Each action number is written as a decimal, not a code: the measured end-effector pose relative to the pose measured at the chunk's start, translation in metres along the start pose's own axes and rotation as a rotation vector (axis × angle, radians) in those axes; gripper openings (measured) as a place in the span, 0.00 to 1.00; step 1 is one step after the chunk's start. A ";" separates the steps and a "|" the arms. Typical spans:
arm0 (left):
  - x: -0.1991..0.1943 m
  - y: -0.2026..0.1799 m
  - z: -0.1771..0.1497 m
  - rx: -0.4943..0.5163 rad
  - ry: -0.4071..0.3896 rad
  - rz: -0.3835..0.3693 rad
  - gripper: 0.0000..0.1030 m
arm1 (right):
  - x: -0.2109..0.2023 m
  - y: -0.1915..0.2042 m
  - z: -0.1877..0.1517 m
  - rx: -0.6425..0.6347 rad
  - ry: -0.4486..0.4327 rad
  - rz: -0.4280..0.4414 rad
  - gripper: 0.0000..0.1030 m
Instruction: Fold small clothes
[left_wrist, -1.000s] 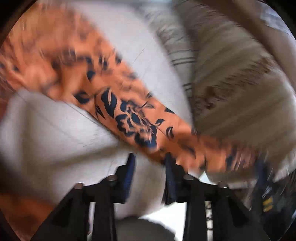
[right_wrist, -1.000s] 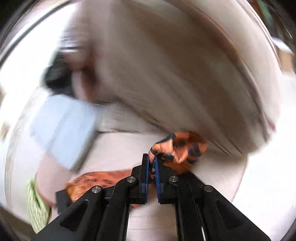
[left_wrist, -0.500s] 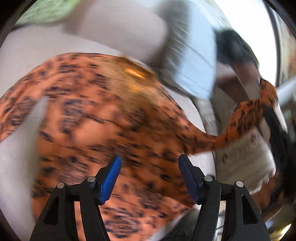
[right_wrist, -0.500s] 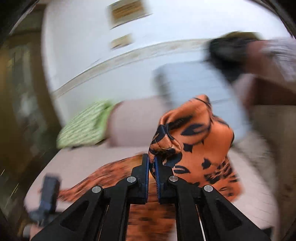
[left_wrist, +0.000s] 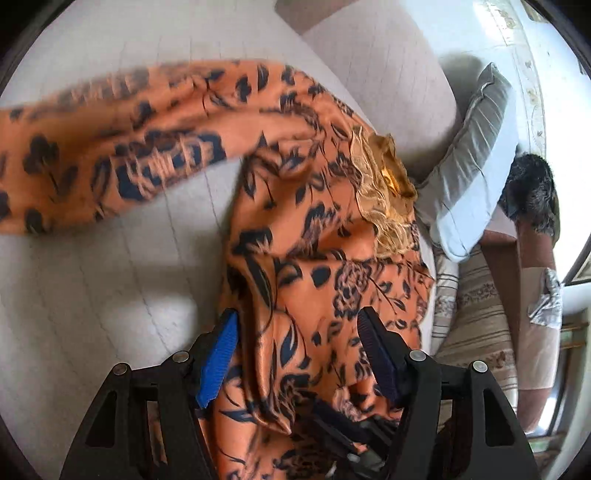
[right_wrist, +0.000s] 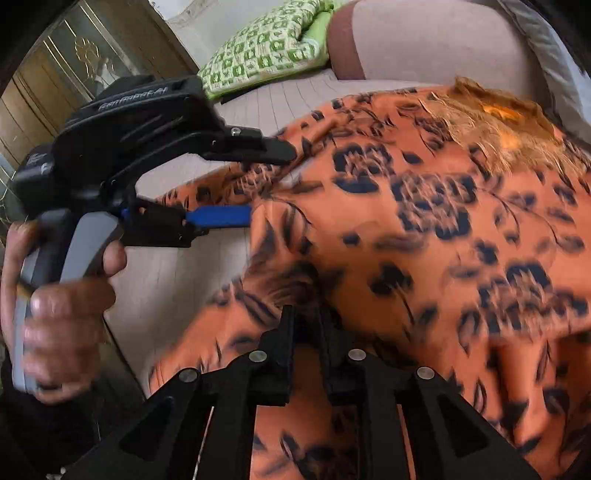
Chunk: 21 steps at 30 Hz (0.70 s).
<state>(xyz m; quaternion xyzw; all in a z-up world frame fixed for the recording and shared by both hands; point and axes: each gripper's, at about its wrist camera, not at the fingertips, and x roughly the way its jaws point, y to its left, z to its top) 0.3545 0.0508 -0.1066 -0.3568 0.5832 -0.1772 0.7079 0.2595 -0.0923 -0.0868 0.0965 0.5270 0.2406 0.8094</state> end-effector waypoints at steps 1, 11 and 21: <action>0.001 0.000 0.001 -0.005 -0.010 -0.006 0.63 | -0.016 -0.007 -0.004 0.021 -0.024 -0.001 0.27; -0.014 -0.019 -0.007 0.108 -0.037 0.144 0.70 | -0.162 -0.122 -0.016 0.318 -0.312 -0.195 0.69; -0.059 0.038 -0.083 0.102 -0.110 0.338 0.70 | -0.139 -0.151 -0.103 0.421 -0.135 -0.199 0.72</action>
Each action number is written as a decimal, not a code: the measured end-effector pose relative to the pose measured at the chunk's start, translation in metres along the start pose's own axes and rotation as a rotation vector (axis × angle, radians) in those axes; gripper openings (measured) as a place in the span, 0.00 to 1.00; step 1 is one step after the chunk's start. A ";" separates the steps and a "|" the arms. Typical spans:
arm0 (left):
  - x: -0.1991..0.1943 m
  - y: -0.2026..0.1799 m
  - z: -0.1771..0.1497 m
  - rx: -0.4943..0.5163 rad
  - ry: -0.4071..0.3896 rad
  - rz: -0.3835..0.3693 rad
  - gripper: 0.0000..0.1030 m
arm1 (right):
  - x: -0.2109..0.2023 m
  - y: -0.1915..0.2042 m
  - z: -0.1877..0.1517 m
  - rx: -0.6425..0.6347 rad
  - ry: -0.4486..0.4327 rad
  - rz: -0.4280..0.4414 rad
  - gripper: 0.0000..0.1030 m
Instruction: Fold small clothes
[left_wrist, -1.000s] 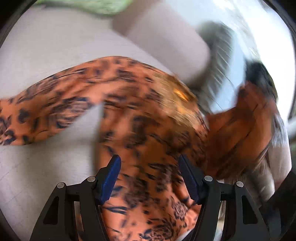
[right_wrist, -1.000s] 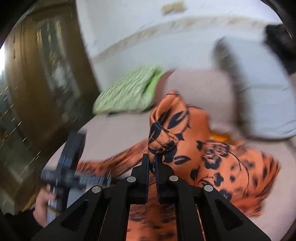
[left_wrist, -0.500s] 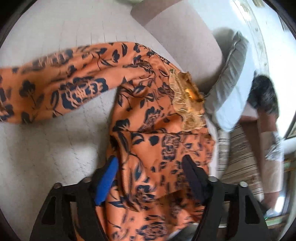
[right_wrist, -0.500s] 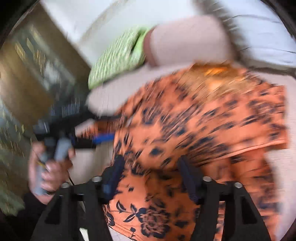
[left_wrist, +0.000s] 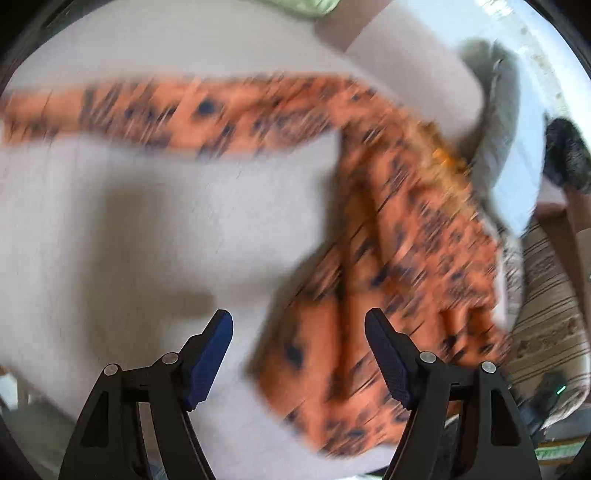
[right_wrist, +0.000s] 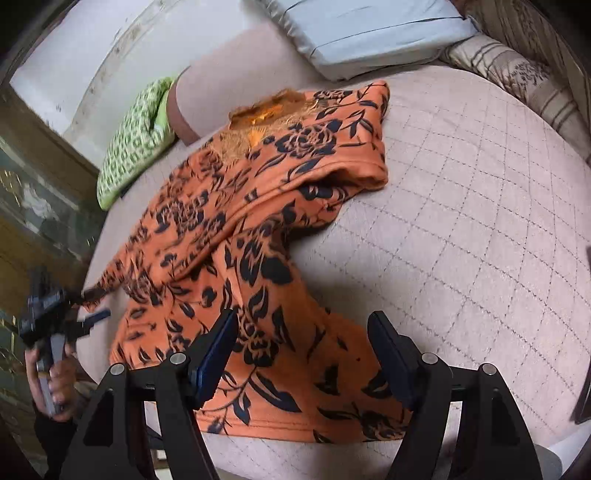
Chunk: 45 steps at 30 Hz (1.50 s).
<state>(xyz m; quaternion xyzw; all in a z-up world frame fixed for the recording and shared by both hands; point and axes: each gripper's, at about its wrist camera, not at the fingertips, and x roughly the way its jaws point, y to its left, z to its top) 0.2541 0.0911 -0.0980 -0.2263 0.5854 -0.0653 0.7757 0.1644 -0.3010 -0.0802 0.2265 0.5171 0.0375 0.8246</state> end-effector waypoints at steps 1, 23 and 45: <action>0.003 0.006 -0.009 -0.002 0.004 0.016 0.70 | 0.001 0.001 -0.001 -0.008 0.004 -0.019 0.72; -0.110 0.035 -0.027 0.078 -0.050 -0.081 0.04 | -0.075 -0.011 -0.036 0.157 0.141 0.224 0.05; -0.117 -0.073 -0.020 0.363 -0.113 0.063 0.65 | -0.085 -0.008 0.067 0.091 -0.155 0.100 0.80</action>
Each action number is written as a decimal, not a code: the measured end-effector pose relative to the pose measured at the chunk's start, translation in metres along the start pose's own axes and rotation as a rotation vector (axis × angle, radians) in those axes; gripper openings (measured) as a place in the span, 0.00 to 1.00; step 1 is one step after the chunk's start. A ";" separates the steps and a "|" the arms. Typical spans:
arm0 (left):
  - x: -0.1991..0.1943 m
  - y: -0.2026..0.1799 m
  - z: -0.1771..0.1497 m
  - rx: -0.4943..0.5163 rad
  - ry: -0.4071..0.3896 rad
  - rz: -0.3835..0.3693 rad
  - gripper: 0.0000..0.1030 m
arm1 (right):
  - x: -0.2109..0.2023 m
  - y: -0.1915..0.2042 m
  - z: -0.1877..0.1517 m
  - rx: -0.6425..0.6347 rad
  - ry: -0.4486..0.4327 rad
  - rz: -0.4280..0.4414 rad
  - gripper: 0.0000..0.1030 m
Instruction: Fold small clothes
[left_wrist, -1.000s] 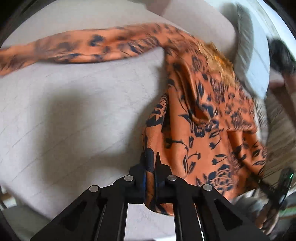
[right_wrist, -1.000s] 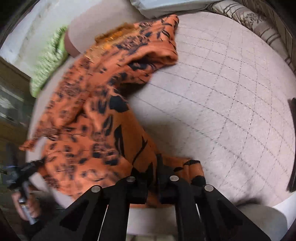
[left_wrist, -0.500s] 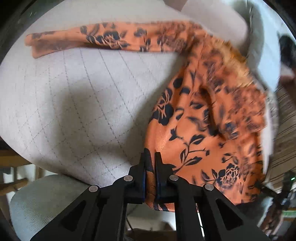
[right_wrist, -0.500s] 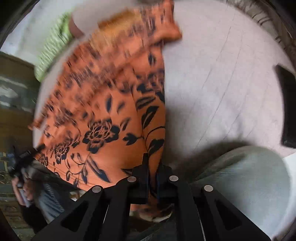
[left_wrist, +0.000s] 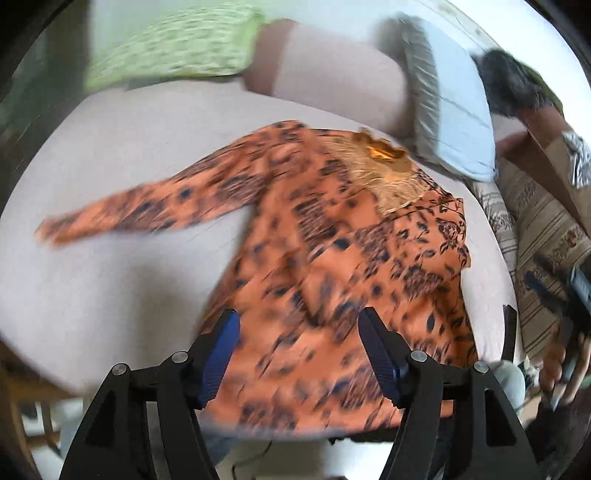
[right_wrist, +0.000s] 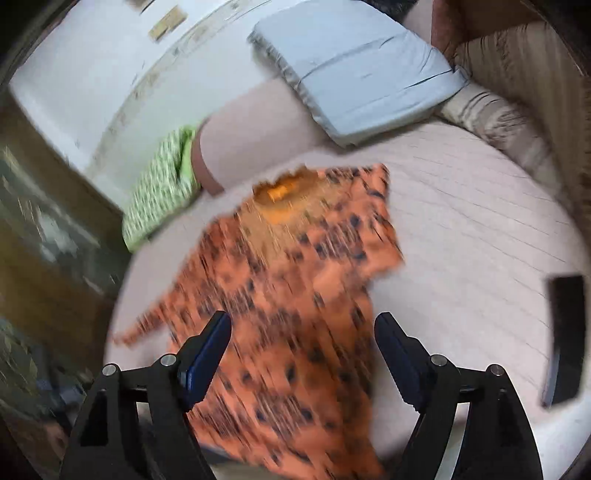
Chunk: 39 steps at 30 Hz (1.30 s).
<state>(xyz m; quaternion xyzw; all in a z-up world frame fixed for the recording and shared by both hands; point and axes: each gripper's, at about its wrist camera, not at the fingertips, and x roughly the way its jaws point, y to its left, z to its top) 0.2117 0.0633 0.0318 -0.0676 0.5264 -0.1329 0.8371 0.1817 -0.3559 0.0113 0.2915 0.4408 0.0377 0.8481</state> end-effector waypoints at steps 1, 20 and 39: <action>0.025 -0.013 0.021 0.038 0.013 -0.026 0.65 | 0.012 -0.006 0.016 0.028 -0.014 0.020 0.80; 0.202 -0.007 0.042 0.126 0.304 0.076 0.46 | 0.200 -0.087 0.109 0.161 0.072 -0.230 0.61; 0.156 0.028 0.048 0.142 0.381 -0.034 0.13 | 0.224 -0.048 0.098 -0.046 0.108 -0.197 0.29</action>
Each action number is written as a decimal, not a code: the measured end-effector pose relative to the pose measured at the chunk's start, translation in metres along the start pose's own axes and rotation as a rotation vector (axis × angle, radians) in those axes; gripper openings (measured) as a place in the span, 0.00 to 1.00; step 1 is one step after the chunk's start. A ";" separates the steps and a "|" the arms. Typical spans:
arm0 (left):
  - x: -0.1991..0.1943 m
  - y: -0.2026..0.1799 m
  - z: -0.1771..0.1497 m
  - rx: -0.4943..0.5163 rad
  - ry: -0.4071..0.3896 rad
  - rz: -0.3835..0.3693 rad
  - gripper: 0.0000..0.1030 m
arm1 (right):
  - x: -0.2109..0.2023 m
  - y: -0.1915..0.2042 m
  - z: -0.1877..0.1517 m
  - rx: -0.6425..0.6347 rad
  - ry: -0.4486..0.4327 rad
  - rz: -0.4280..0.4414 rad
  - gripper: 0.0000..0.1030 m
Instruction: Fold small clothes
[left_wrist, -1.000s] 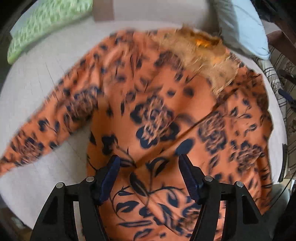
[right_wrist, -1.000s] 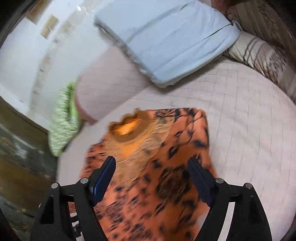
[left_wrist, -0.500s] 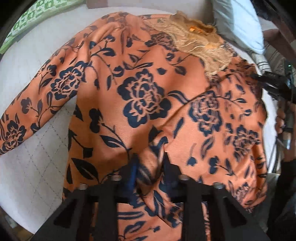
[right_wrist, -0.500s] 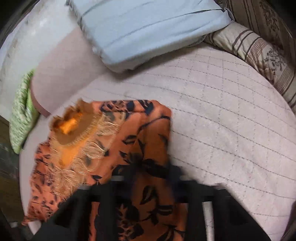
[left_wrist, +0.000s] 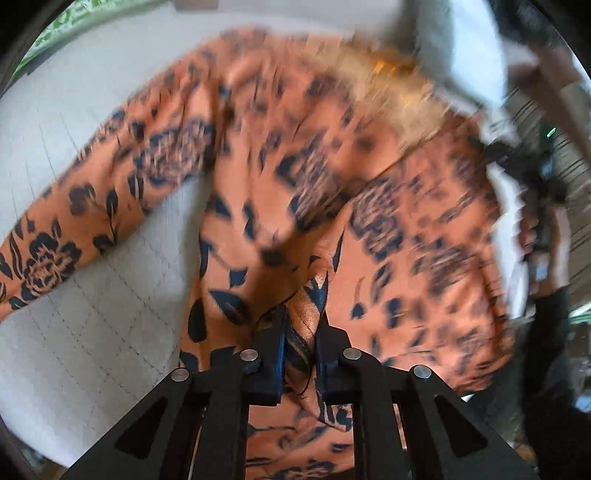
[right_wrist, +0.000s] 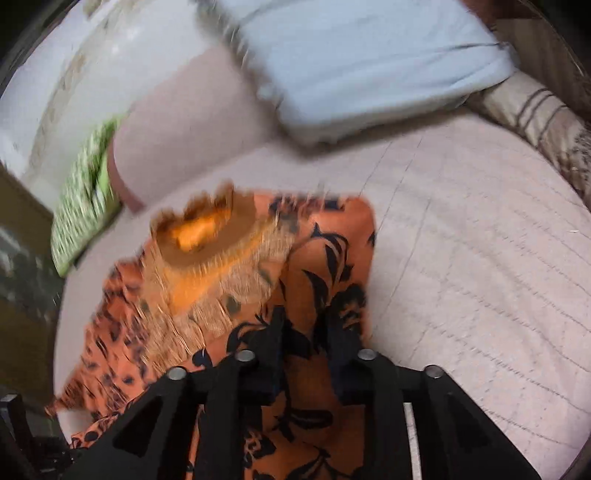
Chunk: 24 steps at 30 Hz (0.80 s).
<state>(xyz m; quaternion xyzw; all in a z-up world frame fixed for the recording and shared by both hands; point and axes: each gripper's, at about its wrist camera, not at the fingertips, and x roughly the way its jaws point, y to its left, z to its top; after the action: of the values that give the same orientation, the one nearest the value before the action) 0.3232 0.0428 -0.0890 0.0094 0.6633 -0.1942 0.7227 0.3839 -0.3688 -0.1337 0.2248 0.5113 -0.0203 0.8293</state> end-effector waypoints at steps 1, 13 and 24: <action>0.011 -0.005 0.001 0.011 0.026 0.035 0.13 | 0.006 0.002 -0.002 -0.009 0.024 -0.010 0.33; 0.021 -0.011 0.007 -0.016 0.002 0.078 0.41 | -0.051 -0.025 -0.026 0.021 -0.008 0.002 0.49; 0.028 -0.015 0.005 -0.018 -0.010 0.110 0.41 | -0.053 -0.018 -0.096 -0.194 0.061 -0.230 0.44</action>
<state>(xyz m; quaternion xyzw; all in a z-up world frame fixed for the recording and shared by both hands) 0.3252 0.0201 -0.1120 0.0384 0.6600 -0.1480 0.7356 0.2736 -0.3580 -0.1312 0.0840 0.5580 -0.0587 0.8235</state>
